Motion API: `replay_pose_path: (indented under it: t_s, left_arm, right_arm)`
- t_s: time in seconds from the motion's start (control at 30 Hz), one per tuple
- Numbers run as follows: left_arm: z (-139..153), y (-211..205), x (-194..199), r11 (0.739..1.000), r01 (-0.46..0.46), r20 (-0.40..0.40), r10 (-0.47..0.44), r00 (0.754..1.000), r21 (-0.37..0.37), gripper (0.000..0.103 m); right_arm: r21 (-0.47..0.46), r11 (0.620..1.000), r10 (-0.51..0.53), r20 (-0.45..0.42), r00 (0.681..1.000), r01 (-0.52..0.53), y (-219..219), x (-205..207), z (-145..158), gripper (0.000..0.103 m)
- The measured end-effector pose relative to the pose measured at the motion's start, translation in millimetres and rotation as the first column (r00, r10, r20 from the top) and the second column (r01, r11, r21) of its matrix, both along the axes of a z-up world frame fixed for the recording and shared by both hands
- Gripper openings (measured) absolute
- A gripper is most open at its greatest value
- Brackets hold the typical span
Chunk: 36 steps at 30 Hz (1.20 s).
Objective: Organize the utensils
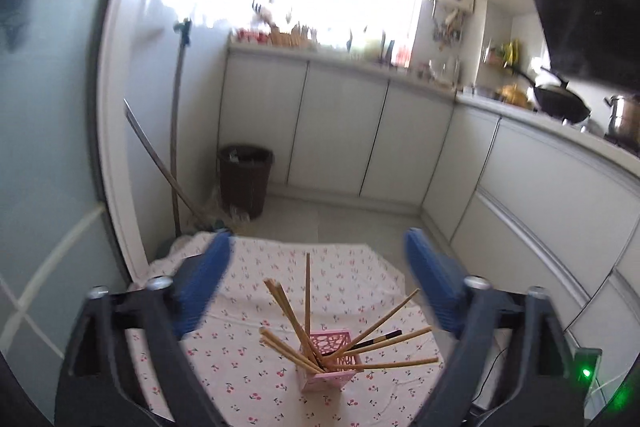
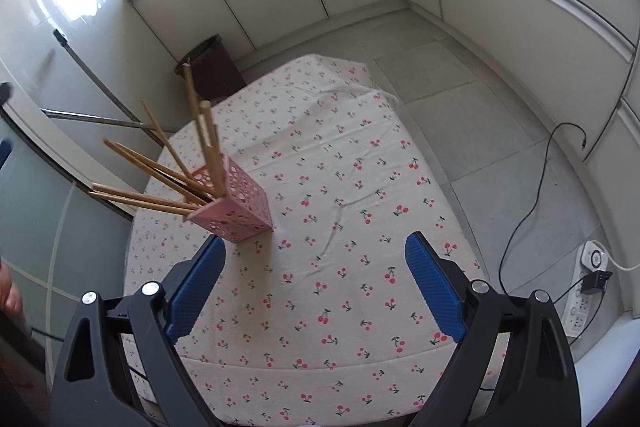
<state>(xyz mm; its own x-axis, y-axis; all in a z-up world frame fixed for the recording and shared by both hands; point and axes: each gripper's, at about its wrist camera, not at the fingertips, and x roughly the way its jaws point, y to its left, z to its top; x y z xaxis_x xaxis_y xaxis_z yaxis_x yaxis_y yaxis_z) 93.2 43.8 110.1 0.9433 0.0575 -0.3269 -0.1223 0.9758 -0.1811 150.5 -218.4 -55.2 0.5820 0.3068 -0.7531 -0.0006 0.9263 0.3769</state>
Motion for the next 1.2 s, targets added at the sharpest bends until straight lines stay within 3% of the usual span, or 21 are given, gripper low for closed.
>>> replay_pose_path:
  t_s: [0.1,0.17,0.27,0.37,0.47,0.57,0.77,1.0,1.2]
  left_arm:
    - [-10,-12,-39,0.997,-0.005,-0.018,0.007,1.0,0.075,0.096]
    - [-21,-19,-52,0.99,-0.049,-0.021,0.052,0.998,0.136,0.096]
    - [-44,-29,-75,0.972,-0.08,0.028,0.076,0.997,0.219,0.096]
    - [-65,-30,-87,0.973,-0.082,0.035,0.076,0.996,0.214,0.096]
    - [-75,-38,-89,0.974,-0.028,-0.023,0.034,0.999,0.225,0.096]
    - [-76,-45,-97,0.967,-0.028,-0.001,0.029,1.0,0.252,0.096]
    - [-80,-48,-100,0.959,-0.059,-0.001,0.061,0.998,0.277,0.096]
    - [-89,-41,-87,0.976,-0.008,-0.086,0.027,0.996,0.216,0.096]
    - [-94,-42,-84,0.981,0.016,-0.111,0.006,0.994,0.194,0.096]
  right_arm:
    - [-0.032,1.0,0.003,0.108,0.994,0.001,10,-16,16,0.089]
    - [-0.107,0.993,-0.015,0.207,0.978,0.038,19,-34,27,0.091]
    - [-0.22,0.967,-0.043,0.353,0.935,0.128,28,-62,39,0.096]
    - [-0.264,0.946,-0.051,0.447,0.893,0.186,32,-86,45,0.096]
    - [-0.241,0.942,-0.098,0.467,0.879,0.233,27,-101,47,0.096]
    - [-0.233,0.931,-0.148,0.461,0.875,0.28,22,-110,46,0.096]
    - [-0.267,0.915,-0.143,0.488,0.861,0.303,30,-118,46,0.096]
    - [-0.268,0.922,-0.124,0.481,0.868,0.28,34,-117,43,0.096]
    - [-0.261,0.927,-0.12,0.476,0.871,0.27,34,-116,41,0.096]
